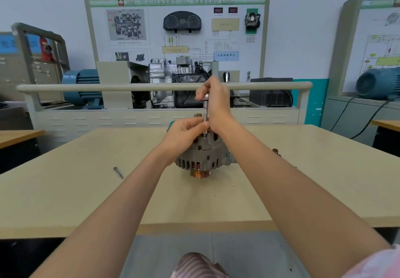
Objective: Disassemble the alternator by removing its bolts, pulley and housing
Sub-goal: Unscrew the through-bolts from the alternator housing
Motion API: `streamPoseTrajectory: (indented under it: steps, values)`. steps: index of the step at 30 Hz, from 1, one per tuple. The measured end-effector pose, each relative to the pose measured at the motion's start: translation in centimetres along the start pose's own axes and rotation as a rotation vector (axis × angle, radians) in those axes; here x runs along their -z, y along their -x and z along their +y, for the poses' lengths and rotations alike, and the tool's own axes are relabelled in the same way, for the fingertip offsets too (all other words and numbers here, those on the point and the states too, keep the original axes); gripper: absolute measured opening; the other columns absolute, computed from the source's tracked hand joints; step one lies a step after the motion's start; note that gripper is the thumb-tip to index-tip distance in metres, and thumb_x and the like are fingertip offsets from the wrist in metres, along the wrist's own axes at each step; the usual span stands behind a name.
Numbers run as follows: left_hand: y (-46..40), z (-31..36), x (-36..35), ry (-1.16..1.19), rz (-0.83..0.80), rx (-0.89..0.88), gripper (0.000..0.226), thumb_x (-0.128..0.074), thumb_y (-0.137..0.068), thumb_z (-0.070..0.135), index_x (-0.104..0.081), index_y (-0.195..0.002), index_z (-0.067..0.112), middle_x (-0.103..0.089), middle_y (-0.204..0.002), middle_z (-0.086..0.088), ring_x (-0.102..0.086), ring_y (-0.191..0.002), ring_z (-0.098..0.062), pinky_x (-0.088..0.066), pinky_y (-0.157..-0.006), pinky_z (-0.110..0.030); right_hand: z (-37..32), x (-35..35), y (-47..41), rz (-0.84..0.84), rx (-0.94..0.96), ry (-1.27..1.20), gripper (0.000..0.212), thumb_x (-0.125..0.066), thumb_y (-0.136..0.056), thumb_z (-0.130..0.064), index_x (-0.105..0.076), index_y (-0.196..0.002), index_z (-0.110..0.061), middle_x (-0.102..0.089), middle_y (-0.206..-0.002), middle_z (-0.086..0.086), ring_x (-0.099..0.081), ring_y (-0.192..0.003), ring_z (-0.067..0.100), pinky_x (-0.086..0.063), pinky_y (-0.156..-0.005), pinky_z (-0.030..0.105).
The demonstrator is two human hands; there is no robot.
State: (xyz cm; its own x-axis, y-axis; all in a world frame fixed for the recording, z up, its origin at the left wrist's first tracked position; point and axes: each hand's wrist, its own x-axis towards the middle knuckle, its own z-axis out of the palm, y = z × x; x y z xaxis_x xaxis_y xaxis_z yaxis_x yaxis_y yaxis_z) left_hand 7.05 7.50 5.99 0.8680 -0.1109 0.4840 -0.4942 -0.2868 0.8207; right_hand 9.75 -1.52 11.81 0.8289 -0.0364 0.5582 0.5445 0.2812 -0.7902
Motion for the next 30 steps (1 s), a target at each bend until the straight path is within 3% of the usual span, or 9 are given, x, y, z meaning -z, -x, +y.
streamPoseTrajectory:
  steps: [6,9,12,17,20,23,25,27,30]
  values:
    - [0.1,-0.7,-0.9,-0.014,0.181,0.031,0.031,-0.050,-0.089,-0.003,-0.058,-0.065,0.015,-0.058,-0.047,0.012,-0.052,-0.045,0.007,-0.036,-0.042,-0.007,3.1,-0.1,2.5,0.332,0.589,1.079,0.019,-0.047,-0.082,-0.019,-0.062,-0.084,-0.007,-0.057,-0.084,0.005,-0.047,-0.086,0.022,-0.031,-0.092,0.032]
    - [0.1,-0.6,-0.8,-0.043,0.156,0.014,0.031,-0.051,-0.089,-0.001,-0.059,-0.067,0.018,-0.061,-0.054,0.011,-0.055,-0.051,0.005,-0.038,-0.046,-0.007,2.1,-1.0,2.3,0.312,0.533,0.856,0.025,-0.042,-0.081,-0.021,-0.051,-0.061,-0.011,-0.049,-0.064,-0.001,-0.044,-0.072,0.019,-0.030,-0.088,0.031]
    - [0.0,0.0,-0.4,-0.042,0.037,0.020,0.021,-0.055,-0.093,0.019,-0.067,-0.085,0.034,-0.071,-0.072,0.019,-0.065,-0.071,0.008,-0.045,-0.059,-0.007,0.6,-0.3,0.9,0.140,0.265,0.499,0.044,-0.035,-0.086,-0.027,-0.045,-0.047,-0.009,-0.041,-0.044,-0.002,-0.042,-0.051,0.016,-0.037,-0.070,0.029]
    - [-0.2,-0.1,0.1,-0.007,-0.042,0.025,0.017,-0.055,-0.094,0.028,-0.066,-0.103,0.038,-0.073,-0.090,0.020,-0.065,-0.086,0.008,-0.045,-0.070,-0.012,-0.4,0.6,-0.8,-0.017,-0.059,-0.088,0.045,-0.034,-0.093,-0.012,-0.036,-0.048,-0.014,-0.036,-0.047,0.007,-0.039,-0.041,0.010,-0.040,-0.062,0.025]
    - [0.0,-0.2,-0.2,0.034,0.026,-0.007,0.017,-0.057,-0.093,0.024,-0.068,-0.102,0.033,-0.073,-0.082,0.018,-0.066,-0.080,0.007,-0.047,-0.063,-0.006,0.6,0.5,0.1,0.085,0.082,0.095,0.045,-0.038,-0.092,-0.012,-0.043,-0.047,-0.009,-0.042,-0.046,-0.001,-0.041,-0.046,0.008,-0.041,-0.061,0.023]
    - [0.1,-0.6,-0.7,0.001,0.098,-0.014,0.021,-0.056,-0.092,0.009,-0.069,-0.080,0.020,-0.069,-0.065,0.012,-0.064,-0.064,0.000,-0.044,-0.053,-0.008,2.5,0.4,1.6,0.258,0.472,0.738,0.027,-0.043,-0.087,-0.017,-0.048,-0.063,-0.008,-0.047,-0.063,-0.001,-0.044,-0.067,0.016,-0.038,-0.077,0.031]
    - [0.0,-0.8,-0.7,-0.054,0.153,0.018,0.029,-0.052,-0.089,0.001,-0.062,-0.068,0.017,-0.064,-0.060,0.005,-0.058,-0.061,-0.007,-0.043,-0.050,-0.010,2.8,-0.3,2.1,0.367,0.546,1.024,0.020,-0.043,-0.083,-0.023,-0.054,-0.072,-0.010,-0.052,-0.076,0.001,-0.044,-0.079,0.020,-0.033,-0.088,0.033]
    - [0.0,-0.7,-0.7,-0.055,0.143,0.029,0.028,-0.052,-0.089,0.002,-0.063,-0.070,0.018,-0.065,-0.062,0.006,-0.059,-0.063,-0.008,-0.045,-0.054,-0.013,2.3,-0.7,2.0,0.330,0.521,0.968,0.023,-0.043,-0.083,-0.023,-0.054,-0.066,-0.011,-0.052,-0.072,0.000,-0.044,-0.077,0.019,-0.032,-0.089,0.034]
    - [0.1,-0.2,-0.7,-0.007,0.063,0.008,0.017,-0.055,-0.093,0.016,-0.069,-0.093,0.027,-0.071,-0.072,0.016,-0.065,-0.071,0.004,-0.047,-0.060,-0.008,1.1,-0.2,0.9,0.161,0.351,0.597,0.041,-0.039,-0.085,-0.025,-0.036,-0.045,-0.016,-0.037,-0.048,-0.004,-0.037,-0.055,0.016,-0.034,-0.068,0.031]
